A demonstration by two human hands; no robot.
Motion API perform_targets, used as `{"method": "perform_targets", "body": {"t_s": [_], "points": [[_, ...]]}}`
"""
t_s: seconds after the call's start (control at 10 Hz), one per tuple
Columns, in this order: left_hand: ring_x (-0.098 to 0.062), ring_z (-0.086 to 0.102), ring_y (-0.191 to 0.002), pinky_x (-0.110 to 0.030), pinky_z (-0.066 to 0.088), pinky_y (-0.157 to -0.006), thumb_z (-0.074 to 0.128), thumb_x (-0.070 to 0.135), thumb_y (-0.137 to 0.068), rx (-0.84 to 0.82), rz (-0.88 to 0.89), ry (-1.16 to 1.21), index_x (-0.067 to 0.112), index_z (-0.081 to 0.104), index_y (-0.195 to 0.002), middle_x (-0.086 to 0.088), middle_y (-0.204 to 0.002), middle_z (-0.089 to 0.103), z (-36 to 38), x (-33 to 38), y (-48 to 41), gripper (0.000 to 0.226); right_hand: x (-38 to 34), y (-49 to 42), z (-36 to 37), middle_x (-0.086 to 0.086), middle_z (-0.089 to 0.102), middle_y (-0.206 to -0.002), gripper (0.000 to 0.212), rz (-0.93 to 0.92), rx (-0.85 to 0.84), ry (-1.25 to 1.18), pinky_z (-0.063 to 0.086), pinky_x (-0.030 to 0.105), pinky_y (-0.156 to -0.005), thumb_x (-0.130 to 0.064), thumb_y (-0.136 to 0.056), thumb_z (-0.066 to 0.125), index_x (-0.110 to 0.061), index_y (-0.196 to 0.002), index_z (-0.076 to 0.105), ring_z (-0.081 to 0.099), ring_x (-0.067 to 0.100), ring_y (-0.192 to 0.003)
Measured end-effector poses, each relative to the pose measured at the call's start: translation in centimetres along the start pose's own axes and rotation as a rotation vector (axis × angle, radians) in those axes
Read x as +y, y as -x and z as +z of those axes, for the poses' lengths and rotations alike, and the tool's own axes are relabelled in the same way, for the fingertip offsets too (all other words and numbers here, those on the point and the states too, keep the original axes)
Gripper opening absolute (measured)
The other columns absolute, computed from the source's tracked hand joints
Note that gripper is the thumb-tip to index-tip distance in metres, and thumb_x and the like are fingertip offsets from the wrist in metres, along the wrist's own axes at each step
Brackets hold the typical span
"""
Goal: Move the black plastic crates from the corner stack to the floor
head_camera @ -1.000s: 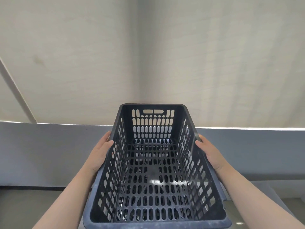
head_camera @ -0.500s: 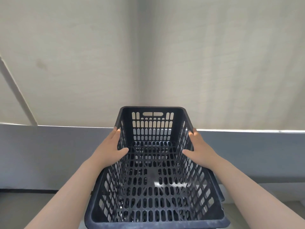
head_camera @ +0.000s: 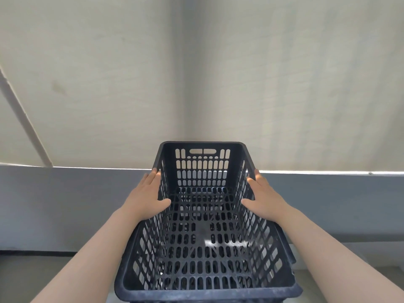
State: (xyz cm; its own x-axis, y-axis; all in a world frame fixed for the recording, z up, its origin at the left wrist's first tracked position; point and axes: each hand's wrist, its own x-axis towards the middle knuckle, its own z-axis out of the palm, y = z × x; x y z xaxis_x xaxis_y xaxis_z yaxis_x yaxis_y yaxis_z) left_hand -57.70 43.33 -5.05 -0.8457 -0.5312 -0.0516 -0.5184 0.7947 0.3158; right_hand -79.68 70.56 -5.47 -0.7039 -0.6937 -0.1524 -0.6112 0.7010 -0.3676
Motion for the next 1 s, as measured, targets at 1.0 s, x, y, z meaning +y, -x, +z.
{"method": "perform_targets", "body": {"t_s": [1.0], "points": [[-0.02,-0.001,-0.155,-0.046,0.016,-0.122,0.047,0.05,-0.088,0.101,0.138,0.046,0.036,0.009,-0.159,0.002,-0.169,0.0,-1.9,1.2,4.6,0.082,-4.4,8.4,-1.5,-0.001,-0.012,-0.177,0.08,-0.002,0.151,0.012,0.016,0.045,-0.129,-0.045,-0.107,0.044,-0.023,-0.169,-0.002,-0.011,0.022,-0.163]]}}
